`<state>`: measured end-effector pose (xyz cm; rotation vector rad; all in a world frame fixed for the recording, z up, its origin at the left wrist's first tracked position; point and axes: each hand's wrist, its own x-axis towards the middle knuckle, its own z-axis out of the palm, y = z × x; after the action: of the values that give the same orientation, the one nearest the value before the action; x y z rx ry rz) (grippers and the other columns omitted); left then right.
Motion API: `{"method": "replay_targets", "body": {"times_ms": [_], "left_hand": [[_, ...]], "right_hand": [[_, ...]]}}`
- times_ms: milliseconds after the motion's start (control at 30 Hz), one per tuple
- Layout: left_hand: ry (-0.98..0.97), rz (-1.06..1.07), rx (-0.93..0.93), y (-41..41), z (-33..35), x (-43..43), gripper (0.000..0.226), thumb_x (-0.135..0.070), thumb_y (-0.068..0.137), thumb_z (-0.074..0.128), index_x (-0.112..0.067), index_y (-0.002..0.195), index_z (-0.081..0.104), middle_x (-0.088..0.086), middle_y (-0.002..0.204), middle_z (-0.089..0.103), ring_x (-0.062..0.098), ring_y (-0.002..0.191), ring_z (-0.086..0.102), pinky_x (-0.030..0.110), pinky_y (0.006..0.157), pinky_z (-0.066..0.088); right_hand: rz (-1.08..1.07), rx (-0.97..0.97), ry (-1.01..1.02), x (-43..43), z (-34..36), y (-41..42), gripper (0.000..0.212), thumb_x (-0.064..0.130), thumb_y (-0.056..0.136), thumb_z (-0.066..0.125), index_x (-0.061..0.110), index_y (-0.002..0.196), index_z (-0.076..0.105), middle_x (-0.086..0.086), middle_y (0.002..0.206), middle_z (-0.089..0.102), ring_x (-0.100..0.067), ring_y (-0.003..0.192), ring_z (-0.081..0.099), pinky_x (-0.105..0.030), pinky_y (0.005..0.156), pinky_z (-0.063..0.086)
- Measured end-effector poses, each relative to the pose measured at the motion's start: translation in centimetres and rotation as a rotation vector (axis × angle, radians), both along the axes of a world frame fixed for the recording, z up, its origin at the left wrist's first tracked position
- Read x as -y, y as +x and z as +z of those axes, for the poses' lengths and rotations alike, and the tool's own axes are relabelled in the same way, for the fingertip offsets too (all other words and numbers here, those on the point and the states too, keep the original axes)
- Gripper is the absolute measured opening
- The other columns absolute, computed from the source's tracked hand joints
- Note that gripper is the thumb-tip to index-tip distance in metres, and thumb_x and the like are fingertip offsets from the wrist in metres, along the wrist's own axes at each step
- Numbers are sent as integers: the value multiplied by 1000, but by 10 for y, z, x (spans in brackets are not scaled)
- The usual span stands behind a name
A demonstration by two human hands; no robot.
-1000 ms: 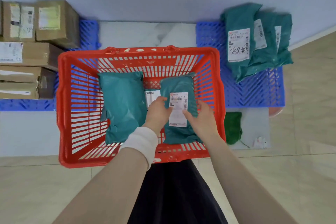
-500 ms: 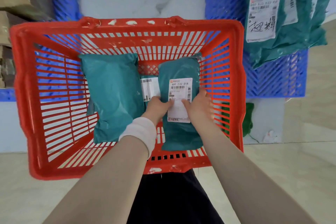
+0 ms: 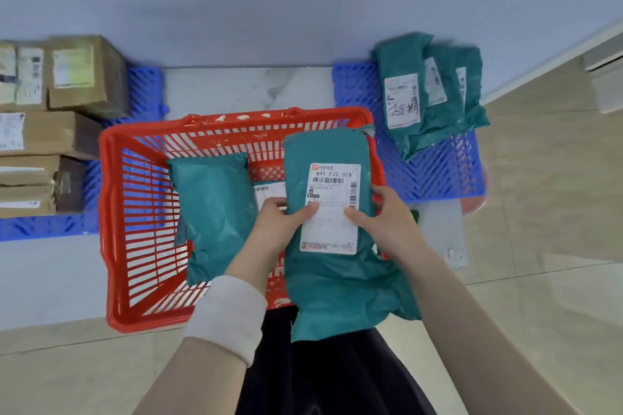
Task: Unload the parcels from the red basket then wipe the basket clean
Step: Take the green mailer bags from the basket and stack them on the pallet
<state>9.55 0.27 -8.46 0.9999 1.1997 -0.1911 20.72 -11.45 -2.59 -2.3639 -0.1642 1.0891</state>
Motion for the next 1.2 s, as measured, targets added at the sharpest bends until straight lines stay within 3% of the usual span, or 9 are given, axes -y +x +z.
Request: {"method": "replay_targets", "body": {"times_ms": [133,233,333,467,633,833,1000,1067,1200], "left_hand": [[20,22,111,39,31,19,54,-27,73,75,-8,113,45,8,107,66,22,92,66,38,83,54],[59,40,173,93,42,39,45,-21,76,73,-9,108,44,9,107,64,20,91,65,32,79,54],[109,58,200,158,38,58,46,-18,77,72,-6,112,44,13,110,63,26,98,64,39,88,53],[193,98,173,250,12,79,43,-21,77,72,-10,108,44,7,103,61,20,90,62,34,85,51],[316,22,124,345,-36,75,45,-24,75,73,-1,109,54,8,113,64,24,102,62,40,93,50],[454,-115,82,413,-79,57,44,-19,83,64,-2,122,54,12,124,60,28,113,56,35,98,44],[494,-238,42,423,-115,56,32,-15,85,57,-2,114,57,14,116,64,31,104,58,34,89,47],[484,-257,61,420,-120,58,36,-12,87,54,-4,122,52,12,124,60,29,112,56,31,95,44],[423,-197,117,417,-116,63,51,-10,94,43,-10,142,28,5,149,35,19,137,33,28,114,24]], "right_hand": [[-128,27,112,26,29,28,61,19,79,72,13,132,41,-6,117,57,-20,98,57,-39,91,49],[-164,98,141,46,37,75,61,18,78,73,14,131,43,2,106,54,-18,93,56,-33,82,47],[-196,121,187,64,30,137,61,18,77,74,16,130,45,-3,109,59,-17,90,57,-35,82,50],[-198,109,199,75,3,229,61,19,80,71,18,133,42,0,108,58,-4,78,55,-25,69,50],[-199,93,225,70,-48,323,62,15,79,72,13,133,41,-6,113,59,-23,102,61,-46,93,51],[-169,127,202,52,-106,392,60,18,80,70,14,132,41,-10,119,60,-26,107,60,-47,95,48],[-119,170,100,49,-156,405,60,20,84,65,11,136,37,-10,131,55,-26,117,54,-42,100,43],[-114,192,43,50,-167,405,61,21,85,63,11,138,35,-10,135,50,-28,122,50,-41,102,41],[-99,225,-16,47,-173,402,62,22,86,61,11,140,33,-12,138,46,-29,125,46,-40,101,39]]}}
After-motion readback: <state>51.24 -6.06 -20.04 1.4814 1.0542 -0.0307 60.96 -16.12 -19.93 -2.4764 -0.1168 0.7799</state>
